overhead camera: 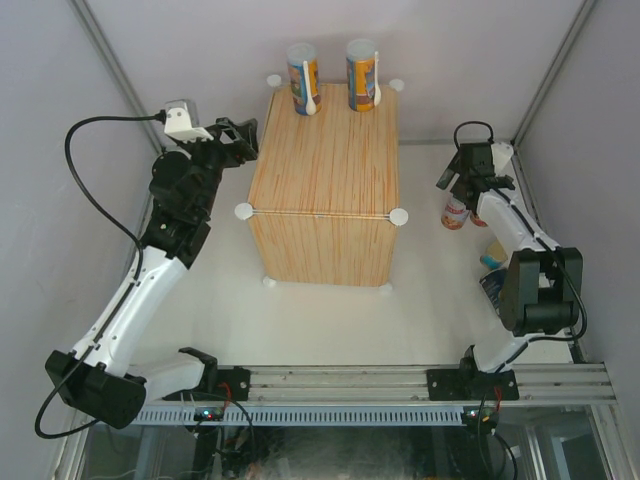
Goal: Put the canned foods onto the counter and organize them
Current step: Pick up the canned food from the center of the board.
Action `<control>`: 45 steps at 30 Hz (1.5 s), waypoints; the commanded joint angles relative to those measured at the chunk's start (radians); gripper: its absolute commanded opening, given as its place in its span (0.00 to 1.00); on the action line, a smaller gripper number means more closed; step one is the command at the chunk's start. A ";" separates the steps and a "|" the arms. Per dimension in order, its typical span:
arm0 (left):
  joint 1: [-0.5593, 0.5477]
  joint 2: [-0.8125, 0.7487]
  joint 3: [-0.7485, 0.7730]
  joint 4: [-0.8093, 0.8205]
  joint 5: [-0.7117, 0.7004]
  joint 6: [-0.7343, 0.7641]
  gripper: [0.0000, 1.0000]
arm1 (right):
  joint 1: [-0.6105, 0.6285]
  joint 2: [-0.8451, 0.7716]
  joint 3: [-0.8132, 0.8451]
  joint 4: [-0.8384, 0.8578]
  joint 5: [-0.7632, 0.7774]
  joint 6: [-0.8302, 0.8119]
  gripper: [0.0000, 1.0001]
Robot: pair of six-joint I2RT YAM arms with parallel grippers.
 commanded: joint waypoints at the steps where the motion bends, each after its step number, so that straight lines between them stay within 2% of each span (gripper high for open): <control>1: -0.006 -0.012 -0.019 0.022 0.024 0.027 0.83 | -0.012 0.032 0.064 0.043 -0.009 0.006 0.99; 22: -0.008 0.007 -0.012 0.025 0.024 0.032 0.82 | -0.024 0.148 0.123 0.031 -0.043 0.010 0.98; 34: -0.008 0.007 -0.019 0.026 0.022 0.025 0.82 | -0.028 0.138 0.082 0.046 -0.050 0.005 0.83; 38: -0.008 0.006 -0.024 0.030 0.023 0.019 0.82 | -0.028 0.142 0.081 0.038 -0.058 -0.002 0.76; 41: -0.008 0.005 -0.030 0.034 0.022 0.015 0.82 | -0.030 0.150 0.081 0.036 -0.074 -0.006 0.67; 43: -0.007 0.004 -0.034 0.036 0.020 0.015 0.82 | -0.031 0.154 0.080 0.035 -0.088 -0.007 0.51; 45: -0.008 0.003 -0.036 0.036 0.016 0.015 0.82 | -0.031 0.155 0.080 0.033 -0.100 -0.008 0.29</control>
